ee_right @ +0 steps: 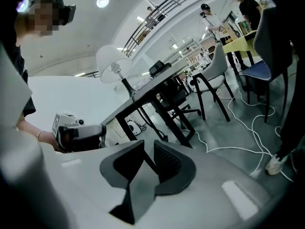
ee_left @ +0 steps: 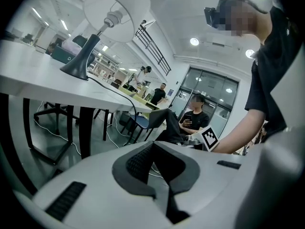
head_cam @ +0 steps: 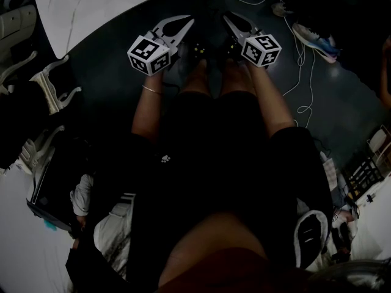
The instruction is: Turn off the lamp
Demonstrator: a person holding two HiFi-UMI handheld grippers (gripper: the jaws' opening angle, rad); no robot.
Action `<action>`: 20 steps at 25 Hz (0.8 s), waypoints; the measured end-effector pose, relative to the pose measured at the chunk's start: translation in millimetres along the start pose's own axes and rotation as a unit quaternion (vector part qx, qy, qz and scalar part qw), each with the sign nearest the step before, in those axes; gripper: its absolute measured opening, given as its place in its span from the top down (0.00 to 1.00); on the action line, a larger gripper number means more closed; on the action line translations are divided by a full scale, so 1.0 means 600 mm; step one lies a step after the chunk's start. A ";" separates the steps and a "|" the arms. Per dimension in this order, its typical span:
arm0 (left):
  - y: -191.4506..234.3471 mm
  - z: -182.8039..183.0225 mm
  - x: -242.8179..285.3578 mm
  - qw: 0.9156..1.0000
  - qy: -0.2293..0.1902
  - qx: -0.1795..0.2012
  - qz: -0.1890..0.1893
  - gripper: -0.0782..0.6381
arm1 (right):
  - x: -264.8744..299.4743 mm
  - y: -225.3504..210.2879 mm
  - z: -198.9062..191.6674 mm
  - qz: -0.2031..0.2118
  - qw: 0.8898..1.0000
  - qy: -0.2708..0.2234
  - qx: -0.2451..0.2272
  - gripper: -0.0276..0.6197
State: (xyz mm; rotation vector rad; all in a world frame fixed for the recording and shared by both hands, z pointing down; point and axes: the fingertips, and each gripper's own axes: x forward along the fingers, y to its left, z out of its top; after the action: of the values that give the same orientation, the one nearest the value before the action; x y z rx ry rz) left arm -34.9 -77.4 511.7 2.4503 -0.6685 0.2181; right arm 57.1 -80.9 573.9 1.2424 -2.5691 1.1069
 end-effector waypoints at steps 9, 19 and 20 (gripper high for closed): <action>-0.006 0.010 0.012 1.000 -0.005 0.006 0.002 0.88 | -0.012 0.002 0.023 0.004 1.000 -0.020 -0.004 0.89; -0.017 0.026 0.014 1.000 -0.014 0.013 0.016 0.88 | -0.029 0.019 0.057 0.020 0.999 -0.033 -0.021 0.95; -0.019 0.029 0.014 1.000 -0.016 0.014 0.018 0.88 | -0.032 0.022 0.062 0.022 0.999 -0.035 -0.024 0.95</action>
State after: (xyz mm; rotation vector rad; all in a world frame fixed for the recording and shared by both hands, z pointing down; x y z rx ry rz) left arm -21.8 -82.7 494.5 2.4748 -0.7275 0.2050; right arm 68.6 -86.9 531.9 1.2415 -2.6695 1.0215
